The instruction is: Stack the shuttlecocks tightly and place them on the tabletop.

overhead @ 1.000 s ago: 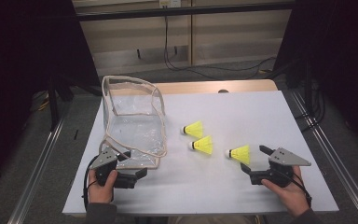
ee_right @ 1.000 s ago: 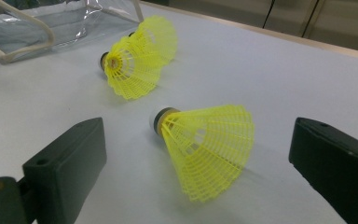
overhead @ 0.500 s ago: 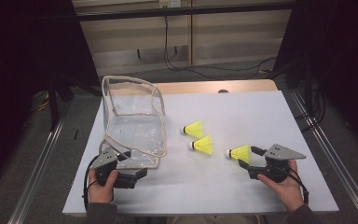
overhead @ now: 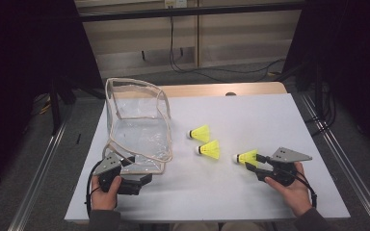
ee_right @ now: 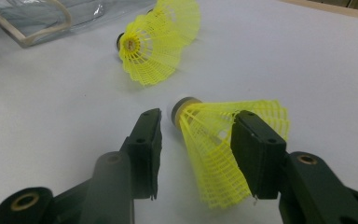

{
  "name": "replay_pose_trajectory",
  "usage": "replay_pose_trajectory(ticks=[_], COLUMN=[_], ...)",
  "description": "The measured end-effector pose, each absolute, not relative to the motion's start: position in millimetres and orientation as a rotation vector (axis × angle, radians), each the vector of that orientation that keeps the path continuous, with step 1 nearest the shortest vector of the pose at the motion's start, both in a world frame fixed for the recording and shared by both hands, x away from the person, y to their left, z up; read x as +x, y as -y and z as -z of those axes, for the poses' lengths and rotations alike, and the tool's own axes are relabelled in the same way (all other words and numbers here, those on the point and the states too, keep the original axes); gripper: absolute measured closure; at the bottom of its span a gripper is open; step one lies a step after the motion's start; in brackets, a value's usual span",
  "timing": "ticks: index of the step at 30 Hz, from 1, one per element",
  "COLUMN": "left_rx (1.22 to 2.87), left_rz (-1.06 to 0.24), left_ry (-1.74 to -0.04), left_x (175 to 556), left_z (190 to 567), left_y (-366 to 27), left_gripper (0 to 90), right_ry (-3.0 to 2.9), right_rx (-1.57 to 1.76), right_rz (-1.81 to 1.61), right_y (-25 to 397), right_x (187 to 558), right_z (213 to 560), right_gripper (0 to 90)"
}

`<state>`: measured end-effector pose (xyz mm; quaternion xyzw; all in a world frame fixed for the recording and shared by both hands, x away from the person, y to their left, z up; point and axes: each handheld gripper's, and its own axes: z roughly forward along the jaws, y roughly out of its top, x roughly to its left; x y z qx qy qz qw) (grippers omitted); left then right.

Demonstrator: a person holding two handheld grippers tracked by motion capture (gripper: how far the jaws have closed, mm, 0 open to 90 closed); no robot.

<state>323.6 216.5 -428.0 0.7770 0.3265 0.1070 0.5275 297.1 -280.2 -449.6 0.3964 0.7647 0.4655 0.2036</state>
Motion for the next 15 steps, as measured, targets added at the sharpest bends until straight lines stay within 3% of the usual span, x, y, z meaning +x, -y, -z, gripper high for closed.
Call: replay_pose_trajectory(ticks=[15], left_rx=[1.876], left_rz=[-0.268], left_ry=[-0.773], left_x=[322.1], left_z=[429.7], left_y=[-217.7], left_gripper=[2.6], right_ry=[-2.205], right_rx=[1.093], right_rz=[-1.267], right_y=[275.9], right_x=[306.6], right_z=[453.6], right_gripper=[68.9])
